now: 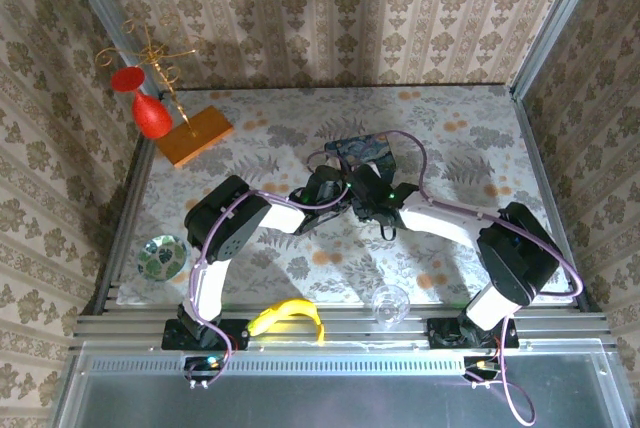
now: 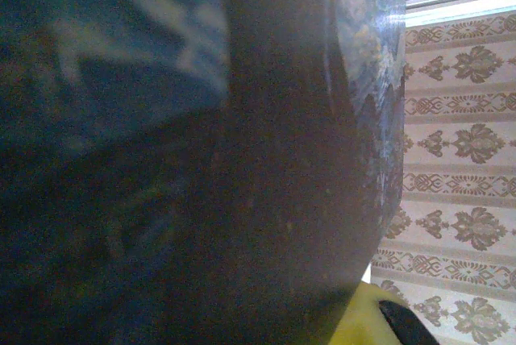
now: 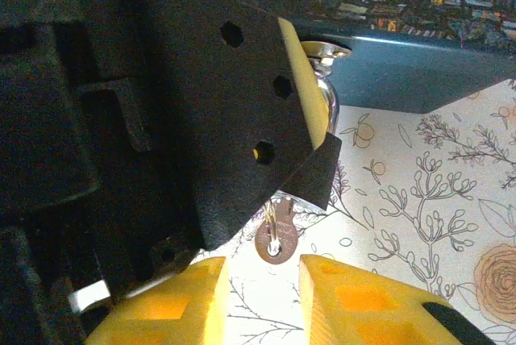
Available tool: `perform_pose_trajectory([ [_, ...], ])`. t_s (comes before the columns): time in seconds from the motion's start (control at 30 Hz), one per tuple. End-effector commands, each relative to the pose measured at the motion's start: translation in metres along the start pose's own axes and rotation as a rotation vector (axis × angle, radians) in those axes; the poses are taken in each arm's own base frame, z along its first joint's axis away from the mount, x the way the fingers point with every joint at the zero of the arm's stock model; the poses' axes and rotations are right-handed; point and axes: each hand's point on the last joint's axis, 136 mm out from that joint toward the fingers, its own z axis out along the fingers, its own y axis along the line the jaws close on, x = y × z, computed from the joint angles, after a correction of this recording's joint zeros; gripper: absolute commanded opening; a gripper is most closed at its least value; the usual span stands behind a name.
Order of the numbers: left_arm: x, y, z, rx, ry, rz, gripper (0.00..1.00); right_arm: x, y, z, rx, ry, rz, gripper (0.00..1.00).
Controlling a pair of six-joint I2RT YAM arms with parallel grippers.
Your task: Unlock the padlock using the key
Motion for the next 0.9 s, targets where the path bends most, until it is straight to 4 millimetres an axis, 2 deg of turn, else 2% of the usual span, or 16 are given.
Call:
perform_pose_trajectory([
  [0.0, 0.002, -0.005, -0.005, -0.005, 0.023, -0.048, 0.00, -0.004, -0.001, 0.002, 0.054, -0.004, -0.060, 0.28],
  [0.63, 0.002, -0.015, -0.008, 0.011, 0.043, -0.076, 0.00, -0.005, 0.001, 0.020, 0.088, -0.042, -0.098, 0.26],
  [0.87, 0.005, -0.014, -0.008, 0.011, 0.052, -0.084, 0.00, -0.010, -0.003, 0.022, 0.119, -0.074, -0.070, 0.21],
])
